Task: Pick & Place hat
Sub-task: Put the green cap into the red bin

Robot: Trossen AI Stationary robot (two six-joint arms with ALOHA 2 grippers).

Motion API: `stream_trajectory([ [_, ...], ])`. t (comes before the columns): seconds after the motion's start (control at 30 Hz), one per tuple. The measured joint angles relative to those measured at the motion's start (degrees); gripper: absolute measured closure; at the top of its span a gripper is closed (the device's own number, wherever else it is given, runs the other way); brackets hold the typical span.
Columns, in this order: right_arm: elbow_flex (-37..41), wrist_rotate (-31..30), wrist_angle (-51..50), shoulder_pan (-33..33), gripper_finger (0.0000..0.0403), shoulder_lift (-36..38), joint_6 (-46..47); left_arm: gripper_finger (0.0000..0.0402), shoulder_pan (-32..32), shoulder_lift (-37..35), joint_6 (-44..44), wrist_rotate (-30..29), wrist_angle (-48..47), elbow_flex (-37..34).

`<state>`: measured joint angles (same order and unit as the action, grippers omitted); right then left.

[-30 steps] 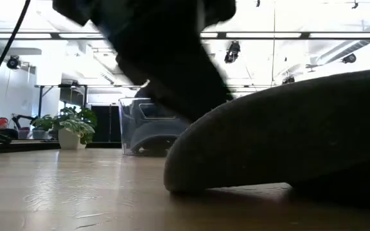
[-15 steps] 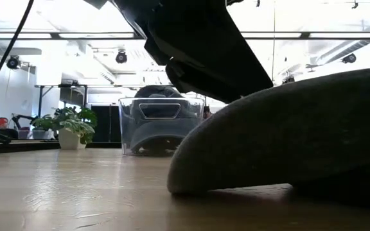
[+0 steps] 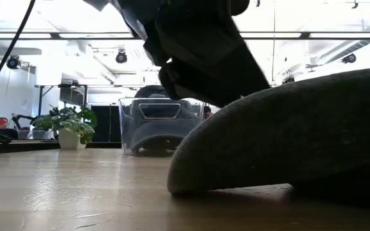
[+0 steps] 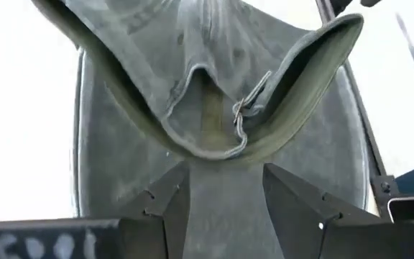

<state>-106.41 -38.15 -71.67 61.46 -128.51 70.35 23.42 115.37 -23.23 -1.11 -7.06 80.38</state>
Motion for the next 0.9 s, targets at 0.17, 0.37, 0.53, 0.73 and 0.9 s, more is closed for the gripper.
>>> stream_trajectory([
  [0.17,4.2,0.7,1.3,-0.6,0.0183,0.0,7.3,0.0235,0.1,0.0,-2.4,0.6,-7.0,0.0],
  [0.37,7.6,0.8,10.6,-1.5,0.0157,-0.1,4.2,0.0235,0.7,0.0,-2.4,1.6,-13.2,0.0],
  [0.53,9.5,0.7,19.7,-2.7,0.0162,-0.1,-0.6,0.0235,0.7,0.0,-2.4,1.6,-13.0,-0.8],
  [0.73,9.1,0.6,19.2,-4.0,0.0167,-0.1,-1.4,0.0235,0.7,0.1,-2.3,4.7,-8.8,-0.9],
  [0.9,8.4,0.5,16.0,-4.2,0.0165,-0.1,1.7,0.0235,0.7,1.0,-2.4,6.0,-3.6,-0.9],
])
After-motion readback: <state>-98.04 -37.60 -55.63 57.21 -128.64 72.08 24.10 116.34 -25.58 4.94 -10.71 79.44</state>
